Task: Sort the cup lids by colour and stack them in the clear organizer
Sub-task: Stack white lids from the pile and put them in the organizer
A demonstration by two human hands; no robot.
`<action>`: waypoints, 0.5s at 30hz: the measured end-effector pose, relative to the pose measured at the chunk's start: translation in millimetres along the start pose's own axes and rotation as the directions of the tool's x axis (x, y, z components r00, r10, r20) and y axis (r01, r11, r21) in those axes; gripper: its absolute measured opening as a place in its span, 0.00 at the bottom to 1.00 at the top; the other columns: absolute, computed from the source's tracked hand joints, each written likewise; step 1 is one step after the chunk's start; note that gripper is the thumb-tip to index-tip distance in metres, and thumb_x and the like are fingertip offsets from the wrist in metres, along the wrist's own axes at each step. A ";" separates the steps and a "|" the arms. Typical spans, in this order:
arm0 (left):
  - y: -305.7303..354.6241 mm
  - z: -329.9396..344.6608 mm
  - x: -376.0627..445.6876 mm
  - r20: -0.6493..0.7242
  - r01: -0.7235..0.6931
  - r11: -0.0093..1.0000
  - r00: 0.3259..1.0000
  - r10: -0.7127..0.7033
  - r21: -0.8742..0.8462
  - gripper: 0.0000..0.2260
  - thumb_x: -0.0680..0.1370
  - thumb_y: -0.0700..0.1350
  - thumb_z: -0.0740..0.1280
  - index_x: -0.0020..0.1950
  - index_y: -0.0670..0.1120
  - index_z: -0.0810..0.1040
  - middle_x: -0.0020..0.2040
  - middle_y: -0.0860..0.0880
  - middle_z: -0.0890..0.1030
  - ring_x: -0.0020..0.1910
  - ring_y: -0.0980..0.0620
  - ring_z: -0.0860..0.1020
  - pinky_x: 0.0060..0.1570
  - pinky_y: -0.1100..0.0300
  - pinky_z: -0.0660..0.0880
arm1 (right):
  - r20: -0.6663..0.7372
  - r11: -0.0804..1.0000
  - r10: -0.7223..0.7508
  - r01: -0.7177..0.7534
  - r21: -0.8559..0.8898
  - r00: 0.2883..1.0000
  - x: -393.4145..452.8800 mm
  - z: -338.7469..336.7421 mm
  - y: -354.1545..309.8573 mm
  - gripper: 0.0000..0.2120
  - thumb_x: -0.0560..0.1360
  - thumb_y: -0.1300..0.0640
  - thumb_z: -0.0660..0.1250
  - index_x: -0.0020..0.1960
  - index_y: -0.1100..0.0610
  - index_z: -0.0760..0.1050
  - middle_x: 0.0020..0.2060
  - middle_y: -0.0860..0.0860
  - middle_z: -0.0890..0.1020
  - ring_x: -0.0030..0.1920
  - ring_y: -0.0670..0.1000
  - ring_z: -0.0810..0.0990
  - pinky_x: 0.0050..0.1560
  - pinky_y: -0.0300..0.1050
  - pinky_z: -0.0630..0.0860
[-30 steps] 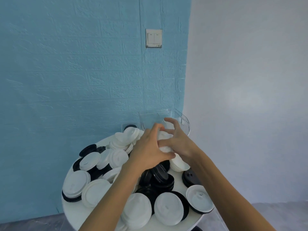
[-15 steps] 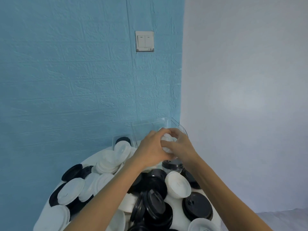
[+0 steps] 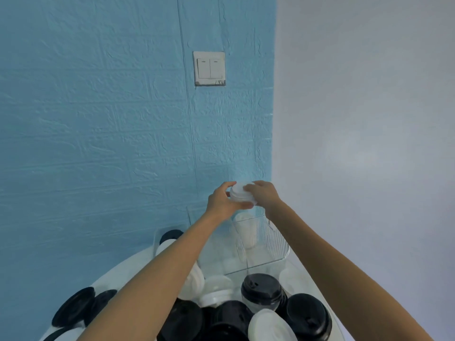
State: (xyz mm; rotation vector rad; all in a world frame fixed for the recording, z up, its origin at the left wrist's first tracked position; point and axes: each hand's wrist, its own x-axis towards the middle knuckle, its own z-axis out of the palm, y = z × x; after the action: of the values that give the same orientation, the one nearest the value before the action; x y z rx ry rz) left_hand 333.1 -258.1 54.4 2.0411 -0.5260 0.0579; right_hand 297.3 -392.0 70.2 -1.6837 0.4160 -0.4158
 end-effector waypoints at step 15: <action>-27.7 30.3 53.2 0.245 -0.057 0.760 0.960 -0.137 0.647 0.39 0.61 0.64 0.81 0.65 0.52 0.71 0.60 0.48 0.79 0.67 0.45 0.68 0.61 0.50 0.64 | 0.283 0.452 0.219 0.160 -0.878 0.934 33.2 25.5 4.7 0.10 0.84 0.60 0.55 0.47 0.63 0.70 0.40 0.57 0.71 0.37 0.55 0.72 0.43 0.46 0.73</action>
State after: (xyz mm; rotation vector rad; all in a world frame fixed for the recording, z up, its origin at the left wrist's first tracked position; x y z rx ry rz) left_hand 386.8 -290.2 29.6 2.7766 -0.7063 -0.0916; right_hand 338.5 -387.2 63.1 -2.7490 0.4124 0.2495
